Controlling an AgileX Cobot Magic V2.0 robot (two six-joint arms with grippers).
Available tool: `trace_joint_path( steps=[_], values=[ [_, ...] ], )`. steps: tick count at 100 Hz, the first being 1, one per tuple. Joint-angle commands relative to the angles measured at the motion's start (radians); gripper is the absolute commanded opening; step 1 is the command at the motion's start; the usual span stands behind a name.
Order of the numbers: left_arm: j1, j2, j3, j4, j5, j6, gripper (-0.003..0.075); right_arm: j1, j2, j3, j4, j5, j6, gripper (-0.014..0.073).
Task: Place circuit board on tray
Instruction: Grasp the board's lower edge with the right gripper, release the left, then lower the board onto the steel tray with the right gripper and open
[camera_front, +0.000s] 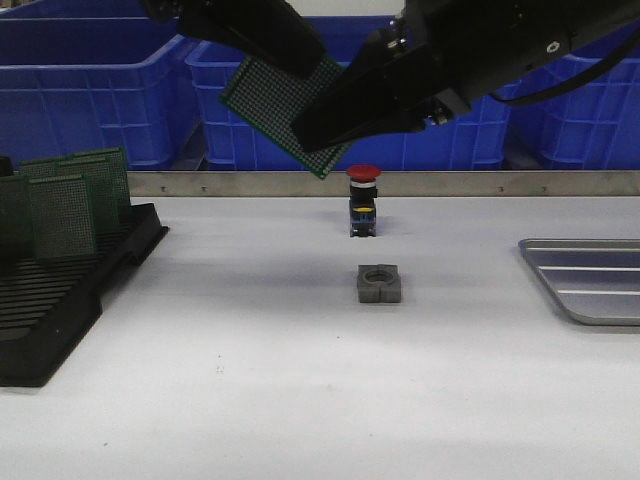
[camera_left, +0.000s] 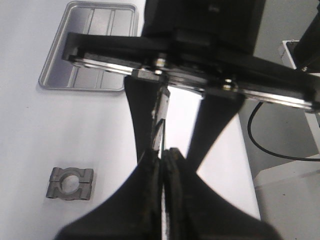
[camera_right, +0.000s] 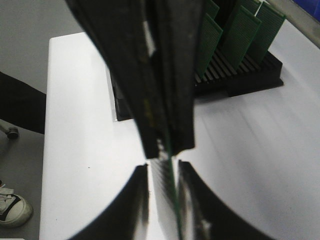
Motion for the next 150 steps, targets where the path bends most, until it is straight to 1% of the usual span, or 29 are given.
trace_joint_path(
  steps=[1,4,12,19,24,27,29,34,41,46,49,56,63,75,82,91,92,102,118,131,136,141,146,149,150],
  values=[
    [-0.010,-0.047,-0.029,-0.078,0.062,-0.010,-0.0019,0.001,-0.034,-0.034,0.058,0.041,-0.012,-0.0054],
    [-0.010,-0.047,-0.029,-0.078,0.062,-0.010,-0.0019,0.001,-0.034,-0.034,0.058,0.042,-0.012,-0.0078],
    [-0.010,-0.047,-0.029,-0.076,0.062,-0.010,-0.0015,0.001,-0.034,-0.034,0.058,0.042,-0.012,-0.0067],
    [-0.010,-0.047,-0.029,-0.076,0.062,-0.010,0.0029,0.001,-0.034,-0.034,0.058,0.042,-0.012,-0.0068],
    [-0.010,-0.047,-0.029,-0.076,0.062,-0.010,0.0094,0.001,-0.034,-0.034,0.058,0.048,-0.012,-0.0068],
    [-0.010,-0.047,-0.029,-0.076,0.062,-0.010,0.0155,0.001,-0.034,-0.034,0.058,0.051,-0.012,-0.0068],
    [-0.010,-0.047,-0.029,-0.076,0.062,-0.010,0.0182,0.001,-0.034,-0.034,0.058,0.054,-0.012,-0.0068],
    [-0.010,-0.047,-0.030,-0.076,0.062,-0.010,0.0298,0.001,-0.034,-0.034,0.058,0.058,-0.003,-0.0068],
    [-0.010,-0.047,-0.043,-0.067,0.062,-0.010,0.0422,0.000,-0.034,-0.032,0.058,0.061,0.043,-0.0068],
    [-0.010,-0.047,-0.064,-0.048,0.060,-0.010,0.0477,-0.005,-0.034,-0.026,0.056,0.060,0.086,-0.0068],
    [-0.010,-0.047,-0.085,-0.038,0.057,-0.010,0.0494,-0.011,-0.034,-0.022,0.050,0.059,0.125,-0.0068],
    [0.000,-0.047,-0.139,-0.014,0.060,-0.015,0.0496,-0.039,-0.034,-0.007,0.039,0.059,0.231,-0.0068],
    [0.010,-0.047,-0.187,0.006,0.060,-0.058,0.0494,-0.087,-0.034,0.005,0.031,0.045,0.333,-0.0068],
    [0.012,-0.047,-0.235,0.013,0.060,-0.064,0.0494,-0.220,-0.033,0.009,-0.036,-0.028,0.504,-0.0068],
    [0.014,-0.047,-0.253,0.013,0.060,-0.064,0.0494,-0.308,-0.033,0.009,-0.086,-0.033,0.577,-0.0068],
    [0.014,-0.047,-0.257,0.013,0.060,-0.064,0.0494,-0.403,-0.028,0.009,-0.133,-0.033,0.616,-0.0068],
    [0.014,-0.047,-0.257,0.013,0.060,-0.064,0.0494,-0.424,-0.025,0.009,-0.135,-0.036,0.618,-0.0068],
    [0.014,-0.047,-0.257,0.038,0.060,-0.064,0.0494,-0.507,0.013,0.009,-0.135,-0.049,0.636,-0.0068],
    [0.014,-0.047,-0.257,0.113,0.060,-0.066,0.0494,-0.585,0.099,0.009,-0.134,-0.072,0.652,-0.0068],
    [0.016,-0.047,-0.257,0.156,0.060,-0.066,0.0494,-0.608,0.155,0.009,-0.134,-0.093,0.652,-0.0063],
    [0.021,-0.047,-0.257,0.179,0.060,-0.066,0.0494,-0.608,0.173,0.009,-0.135,-0.115,0.651,-0.0034],
    [0.029,-0.047,-0.257,0.204,0.060,-0.066,0.0494,-0.608,0.188,0.007,-0.135,-0.137,0.650,0.0034],
    [0.037,-0.047,-0.257,0.227,0.058,-0.066,0.0494,-0.608,0.200,0.002,-0.136,-0.154,0.645,0.0142],
    [0.041,-0.047,-0.257,0.240,0.056,-0.066,0.0493,-0.608,0.206,-0.003,-0.139,-0.159,0.640,0.0239],
    [0.044,-0.047,-0.257,0.242,0.056,-0.066,0.0494,-0.608,0.207,-0.006,-0.139,-0.162,0.638,0.0260]
  ],
)
